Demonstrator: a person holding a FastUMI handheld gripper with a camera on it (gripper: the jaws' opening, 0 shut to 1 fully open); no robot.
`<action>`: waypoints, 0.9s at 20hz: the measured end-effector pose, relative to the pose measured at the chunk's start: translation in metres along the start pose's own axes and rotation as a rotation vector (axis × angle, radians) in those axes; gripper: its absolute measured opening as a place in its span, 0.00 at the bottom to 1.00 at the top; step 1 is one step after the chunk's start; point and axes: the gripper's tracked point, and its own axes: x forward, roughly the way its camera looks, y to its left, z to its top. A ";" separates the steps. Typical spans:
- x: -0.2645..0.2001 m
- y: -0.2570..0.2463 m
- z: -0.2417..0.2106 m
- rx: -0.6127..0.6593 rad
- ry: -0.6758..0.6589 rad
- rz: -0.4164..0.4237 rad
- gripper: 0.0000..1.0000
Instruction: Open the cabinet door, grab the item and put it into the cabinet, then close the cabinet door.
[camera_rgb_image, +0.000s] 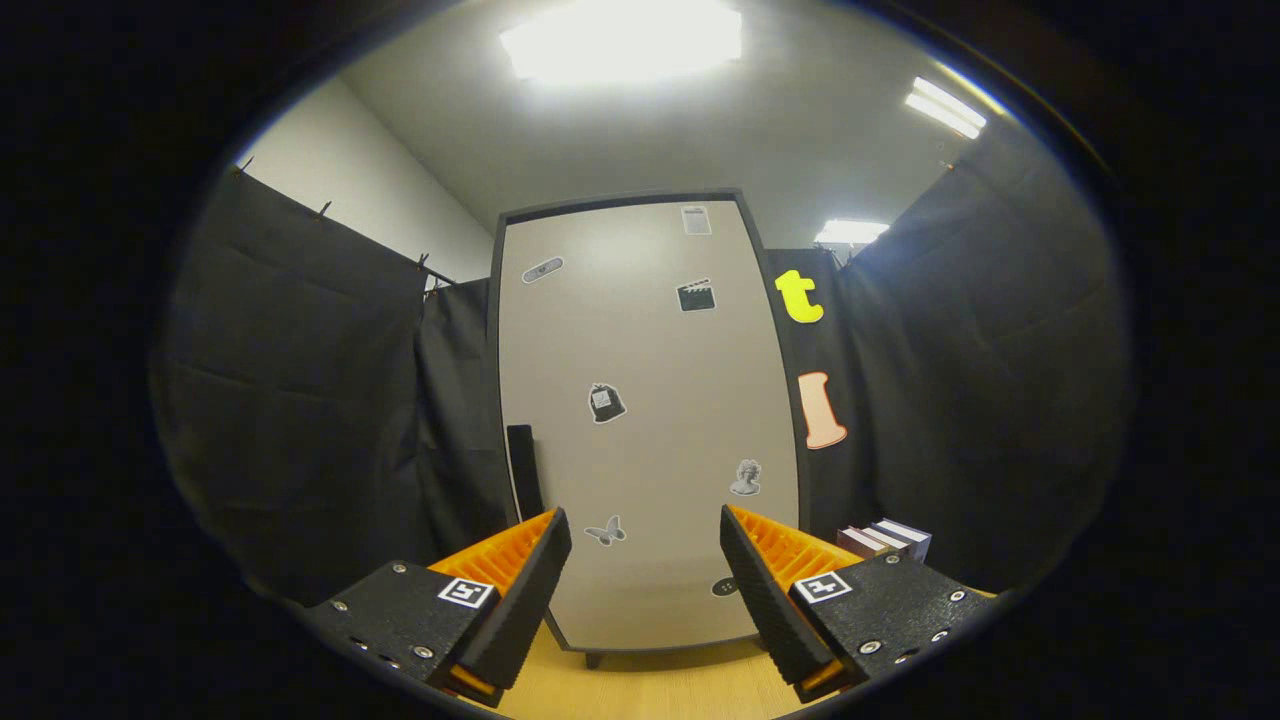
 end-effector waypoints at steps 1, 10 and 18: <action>0.009 0.006 0.002 0.003 -0.001 0.014 0.93; 0.091 0.065 -0.009 -0.002 0.045 0.145 0.93; 0.147 0.111 -0.039 -0.048 0.109 0.207 0.86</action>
